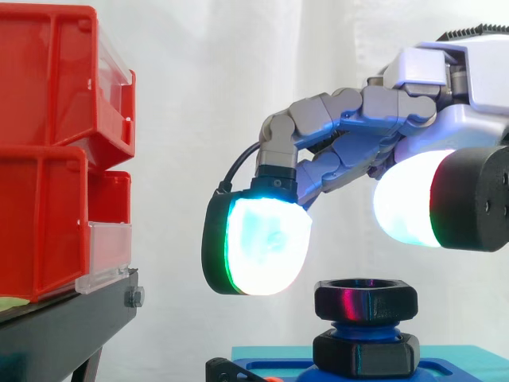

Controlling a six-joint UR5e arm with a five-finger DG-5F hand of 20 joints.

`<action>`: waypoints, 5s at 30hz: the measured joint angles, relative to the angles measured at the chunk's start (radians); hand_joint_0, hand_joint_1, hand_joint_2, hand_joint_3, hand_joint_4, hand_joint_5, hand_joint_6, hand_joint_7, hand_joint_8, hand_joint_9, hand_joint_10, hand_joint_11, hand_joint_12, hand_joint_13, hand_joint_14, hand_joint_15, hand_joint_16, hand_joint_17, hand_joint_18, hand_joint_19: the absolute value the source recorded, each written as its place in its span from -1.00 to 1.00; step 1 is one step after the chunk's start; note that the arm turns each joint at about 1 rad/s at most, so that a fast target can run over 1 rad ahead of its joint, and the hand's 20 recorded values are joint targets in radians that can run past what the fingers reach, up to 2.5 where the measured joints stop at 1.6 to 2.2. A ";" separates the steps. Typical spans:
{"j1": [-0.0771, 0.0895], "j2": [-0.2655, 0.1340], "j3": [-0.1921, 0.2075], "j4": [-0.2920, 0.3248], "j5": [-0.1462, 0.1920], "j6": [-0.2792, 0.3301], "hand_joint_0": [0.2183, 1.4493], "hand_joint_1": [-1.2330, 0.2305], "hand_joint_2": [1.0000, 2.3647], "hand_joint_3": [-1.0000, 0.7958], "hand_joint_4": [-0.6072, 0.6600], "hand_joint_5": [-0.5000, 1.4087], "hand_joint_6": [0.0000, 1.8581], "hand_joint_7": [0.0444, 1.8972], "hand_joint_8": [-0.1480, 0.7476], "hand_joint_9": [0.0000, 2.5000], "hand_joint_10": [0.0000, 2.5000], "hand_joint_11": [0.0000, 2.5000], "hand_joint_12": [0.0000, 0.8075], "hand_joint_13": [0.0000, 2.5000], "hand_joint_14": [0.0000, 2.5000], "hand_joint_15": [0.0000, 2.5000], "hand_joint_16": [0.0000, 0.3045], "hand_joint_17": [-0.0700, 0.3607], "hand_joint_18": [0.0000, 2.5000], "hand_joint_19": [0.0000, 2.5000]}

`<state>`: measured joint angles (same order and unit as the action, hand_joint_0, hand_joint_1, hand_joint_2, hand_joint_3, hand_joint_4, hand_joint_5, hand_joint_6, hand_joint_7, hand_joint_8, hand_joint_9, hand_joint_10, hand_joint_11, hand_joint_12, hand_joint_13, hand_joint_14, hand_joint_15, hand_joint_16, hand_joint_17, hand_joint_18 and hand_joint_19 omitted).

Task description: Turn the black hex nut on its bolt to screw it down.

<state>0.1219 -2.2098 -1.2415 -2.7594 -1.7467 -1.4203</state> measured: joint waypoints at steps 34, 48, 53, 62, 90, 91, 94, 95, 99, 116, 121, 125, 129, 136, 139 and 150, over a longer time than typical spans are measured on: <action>-0.024 -0.026 0.003 0.000 -0.067 -0.040 -0.50 0.21 -1.00 -0.44 0.37 -0.56 -0.43 0.10 -0.12 -0.57 -1.00 -0.81 -0.29 -0.63 -1.00 -0.90 -0.67 -0.14 -0.62 -0.56; -0.045 -0.026 0.050 -0.084 -0.132 -0.037 -0.49 0.20 -1.00 -0.44 0.38 -0.57 -0.43 0.09 -0.11 -0.56 -0.99 -0.80 -0.29 -0.62 -1.00 -0.89 -0.67 -0.14 -0.61 -0.55; -0.052 -0.026 0.051 -0.091 -0.143 -0.037 -0.49 0.20 -1.00 -0.44 0.37 -0.57 -0.45 0.12 -0.10 -0.56 -1.00 -0.79 -0.29 -0.62 -1.00 -0.88 -0.67 -0.14 -0.61 -0.54; -0.062 -0.026 0.051 -0.087 -0.151 -0.037 -0.49 0.19 -1.00 -0.44 0.37 -0.57 -0.45 0.12 -0.11 -0.56 -0.99 -0.80 -0.28 -0.61 -1.00 -0.88 -0.66 -0.14 -0.61 -0.54; -0.119 -0.026 0.051 -0.071 -0.206 -0.040 -0.49 0.19 -1.00 -0.44 0.38 -0.57 -0.46 0.12 -0.11 -0.55 -0.99 -0.78 -0.28 -0.59 -0.99 -0.86 -0.66 -0.14 -0.59 -0.53; -0.123 -0.027 0.051 -0.070 -0.210 -0.040 -0.49 0.19 -1.00 -0.44 0.38 -0.57 -0.46 0.12 -0.11 -0.55 -0.99 -0.78 -0.28 -0.58 -0.99 -0.86 -0.66 -0.14 -0.59 -0.53; -0.132 -0.027 0.051 -0.070 -0.218 -0.040 -0.49 0.19 -1.00 -0.44 0.39 -0.57 -0.46 0.12 -0.10 -0.55 -0.99 -0.79 -0.28 -0.58 -0.99 -0.86 -0.66 -0.14 -0.59 -0.53; -0.134 -0.027 0.051 -0.069 -0.221 -0.040 -0.49 0.19 -1.00 -0.44 0.39 -0.57 -0.46 0.12 -0.11 -0.55 -0.99 -0.79 -0.28 -0.58 -0.99 -0.86 -0.66 -0.14 -0.59 -0.52; -0.148 -0.027 0.051 -0.069 -0.233 -0.040 -0.51 0.21 -1.00 -0.44 0.39 -0.57 -0.46 0.11 -0.10 -0.55 -0.99 -0.78 -0.27 -0.58 -0.99 -0.86 -0.66 -0.13 -0.59 -0.53; -0.229 -0.026 0.058 -0.047 -0.325 -0.037 -0.52 0.23 -1.00 -0.44 0.39 -0.57 -0.46 0.10 -0.10 -0.55 -0.99 -0.79 -0.27 -0.58 -0.99 -0.85 -0.65 -0.12 -0.59 -0.53; -0.227 -0.026 0.071 -0.032 -0.341 -0.030 -0.53 0.23 -1.00 -0.44 0.40 -0.57 -0.46 0.09 -0.10 -0.55 -0.99 -0.79 -0.26 -0.58 -0.99 -0.85 -0.65 -0.12 -0.59 -0.52; -0.216 -0.026 0.075 -0.019 -0.339 -0.028 -0.53 0.23 -1.00 -0.44 0.41 -0.57 -0.46 0.09 -0.10 -0.55 -0.99 -0.79 -0.26 -0.58 -0.99 -0.85 -0.65 -0.12 -0.59 -0.52; -0.196 -0.026 0.075 0.002 -0.330 -0.028 -0.53 0.23 -1.00 -0.44 0.40 -0.57 -0.46 0.08 -0.10 -0.55 -0.99 -0.79 -0.26 -0.58 -0.99 -0.85 -0.65 -0.12 -0.58 -0.52; -0.151 -0.030 0.076 0.011 -0.301 -0.028 -0.52 0.23 -1.00 -0.44 0.40 -0.57 -0.46 0.07 -0.09 -0.54 -0.99 -0.79 -0.26 -0.58 -0.99 -0.85 -0.65 -0.12 -0.58 -0.52; -0.135 -0.038 0.076 0.013 -0.287 -0.028 -0.52 0.23 -1.00 -0.44 0.40 -0.57 -0.46 0.08 -0.09 -0.54 -0.99 -0.79 -0.26 -0.57 -0.99 -0.85 -0.65 -0.12 -0.58 -0.52; -0.097 -0.070 0.075 0.018 -0.262 -0.020 -0.52 0.23 -1.00 -0.44 0.41 -0.57 -0.46 0.09 -0.09 -0.53 -0.99 -0.78 -0.26 -0.57 -0.99 -0.85 -0.65 -0.12 -0.58 -0.52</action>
<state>0.0247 -2.2802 -1.1661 -2.7416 -2.0090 -1.4406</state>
